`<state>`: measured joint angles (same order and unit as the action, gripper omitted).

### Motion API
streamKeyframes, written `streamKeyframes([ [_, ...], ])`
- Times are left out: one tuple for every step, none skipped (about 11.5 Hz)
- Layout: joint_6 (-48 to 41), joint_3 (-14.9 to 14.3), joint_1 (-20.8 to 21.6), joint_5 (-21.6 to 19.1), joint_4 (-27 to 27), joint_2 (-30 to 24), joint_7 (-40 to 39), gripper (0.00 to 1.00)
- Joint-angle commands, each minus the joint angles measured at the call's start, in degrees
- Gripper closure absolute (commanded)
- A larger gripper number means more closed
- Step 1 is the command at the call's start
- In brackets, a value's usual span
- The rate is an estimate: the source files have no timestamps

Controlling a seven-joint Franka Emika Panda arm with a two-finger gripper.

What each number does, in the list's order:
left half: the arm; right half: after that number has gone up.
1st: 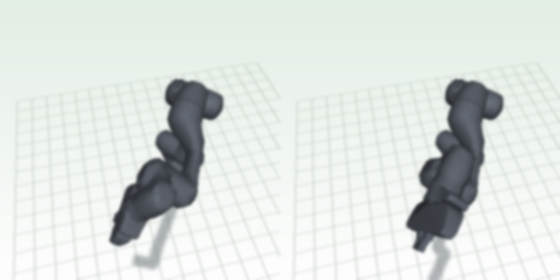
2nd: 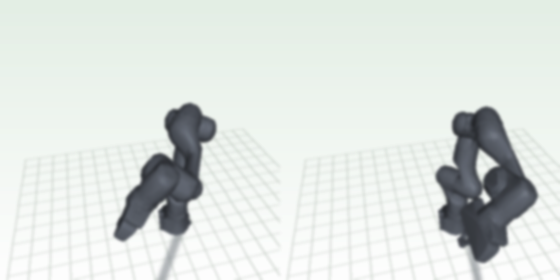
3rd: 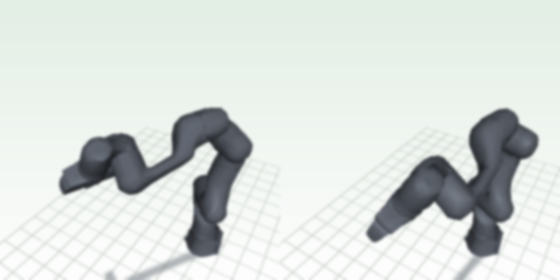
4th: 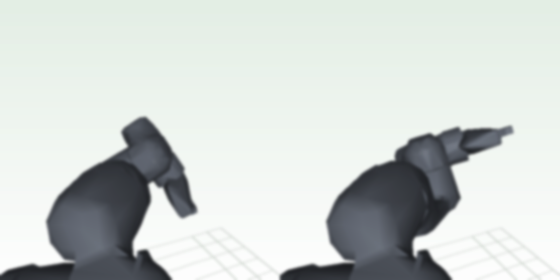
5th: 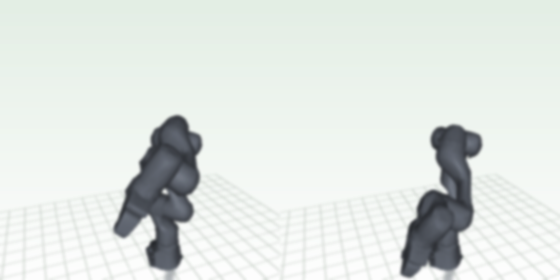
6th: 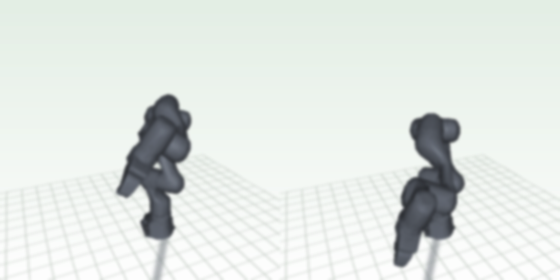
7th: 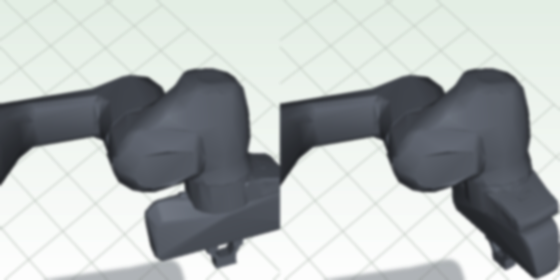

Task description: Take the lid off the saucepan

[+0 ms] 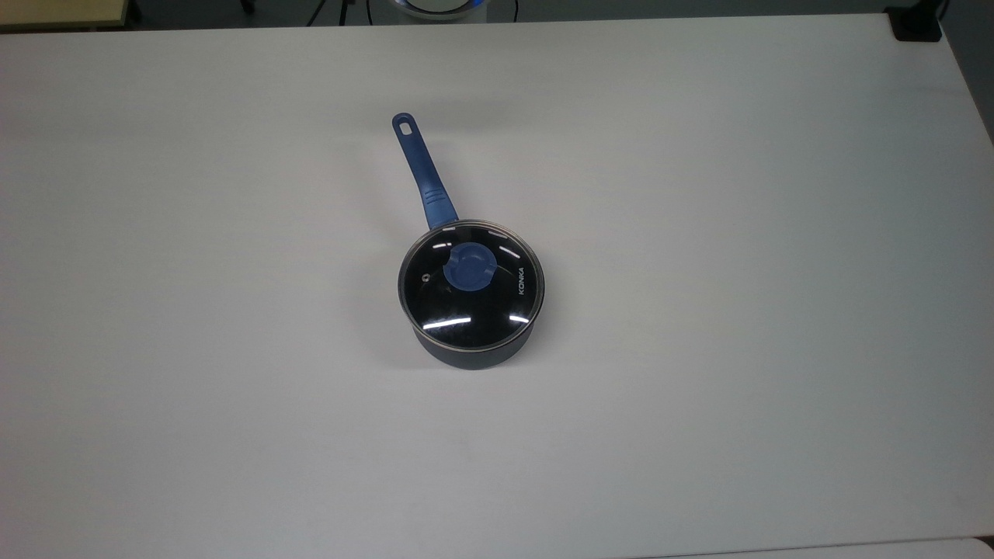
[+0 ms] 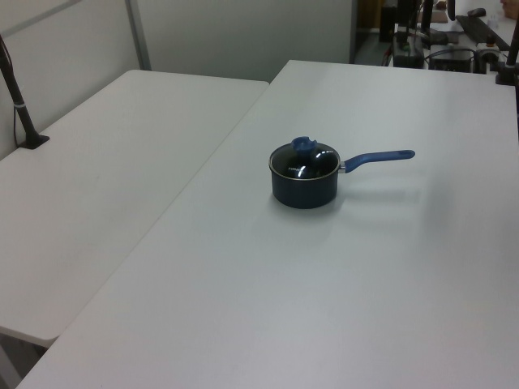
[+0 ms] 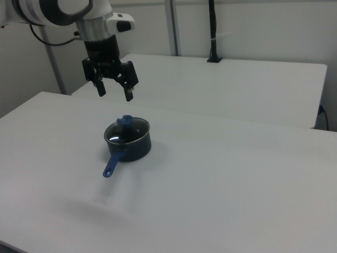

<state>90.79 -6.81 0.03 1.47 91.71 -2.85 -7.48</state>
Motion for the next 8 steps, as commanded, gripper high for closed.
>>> streamKeyframes([
  [1.0, 0.3, -0.2, -0.5, 1.3, -1.2, -0.3, 0.0],
  [1.1, 0.1, -0.2, -0.5, 1.3, -1.1, -0.8, 0.0],
  [1.5, 0.1, -0.1, -0.3, 1.3, -0.4, -1.7, 0.0],
  [2.3, 0.1, 0.1, -0.5, 1.2, 1.1, -2.4, 0.0],
  [4.5, 0.3, 0.2, -0.6, 1.2, 1.9, -1.8, 0.0],
  [6.0, 0.3, 0.3, -1.3, 1.1, 2.8, 0.9, 0.0],
  [7.5, 0.4, 1.3, -2.3, 0.0, 4.6, 6.5, 0.0],
  [9.3, 0.4, 2.6, -2.6, -0.7, 6.9, 11.0, 0.0],
])
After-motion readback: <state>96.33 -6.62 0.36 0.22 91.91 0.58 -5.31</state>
